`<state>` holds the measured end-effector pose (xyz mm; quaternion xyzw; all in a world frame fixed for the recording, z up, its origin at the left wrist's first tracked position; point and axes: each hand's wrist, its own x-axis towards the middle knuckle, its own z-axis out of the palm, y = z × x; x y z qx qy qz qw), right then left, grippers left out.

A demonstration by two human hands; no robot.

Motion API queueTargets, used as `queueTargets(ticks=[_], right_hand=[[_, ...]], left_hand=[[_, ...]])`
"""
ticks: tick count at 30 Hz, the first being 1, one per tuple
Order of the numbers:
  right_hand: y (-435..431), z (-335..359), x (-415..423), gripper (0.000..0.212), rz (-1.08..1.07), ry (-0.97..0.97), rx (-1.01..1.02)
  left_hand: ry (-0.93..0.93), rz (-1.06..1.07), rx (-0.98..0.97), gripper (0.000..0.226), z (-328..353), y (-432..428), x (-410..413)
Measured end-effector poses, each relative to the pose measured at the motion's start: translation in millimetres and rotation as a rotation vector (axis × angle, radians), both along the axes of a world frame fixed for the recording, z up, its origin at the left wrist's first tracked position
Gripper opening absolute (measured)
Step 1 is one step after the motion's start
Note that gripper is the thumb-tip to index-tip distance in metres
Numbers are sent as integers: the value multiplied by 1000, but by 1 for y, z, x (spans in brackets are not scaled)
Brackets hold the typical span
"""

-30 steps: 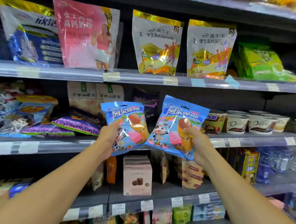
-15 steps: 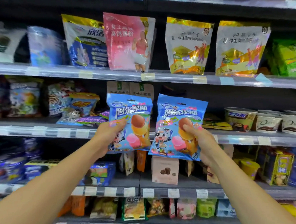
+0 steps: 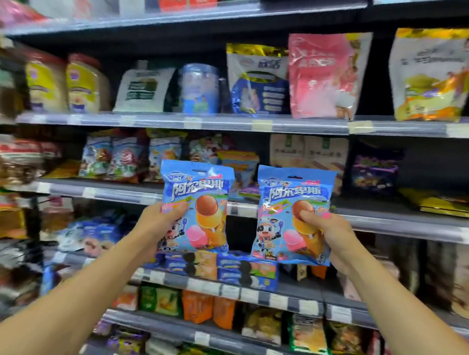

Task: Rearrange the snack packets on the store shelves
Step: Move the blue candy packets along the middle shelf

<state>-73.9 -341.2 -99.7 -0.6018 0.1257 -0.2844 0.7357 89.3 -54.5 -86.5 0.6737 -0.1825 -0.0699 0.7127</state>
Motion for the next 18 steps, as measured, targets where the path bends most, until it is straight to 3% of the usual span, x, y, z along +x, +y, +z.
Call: queueTargets(ticks=[3,6,7,8,11,14,18], right_hand=[[45,0,37,45,0,0,-33],[78,-3,70,95,-21,4,-80],[87,-5,81,102,-21,4,-92],[98,-7,92,97,-17,12,-93],[125,-10,115,52,-33,60,-92],[140,-13,133,66,-47,103,-108],[146,-13,157,31,-44,127,-124]], left_hand=[[2,49,22,21,0,52,27],[-8,103,43,15,-6,97,47],[0,118,47,15,-9,110,54],[12,130,44,17,-11,124,60],[67,162,6,24,-18,157,78],[98,159,-32,23,-24,173,92],[120,160,-92,23,-30,178,118]])
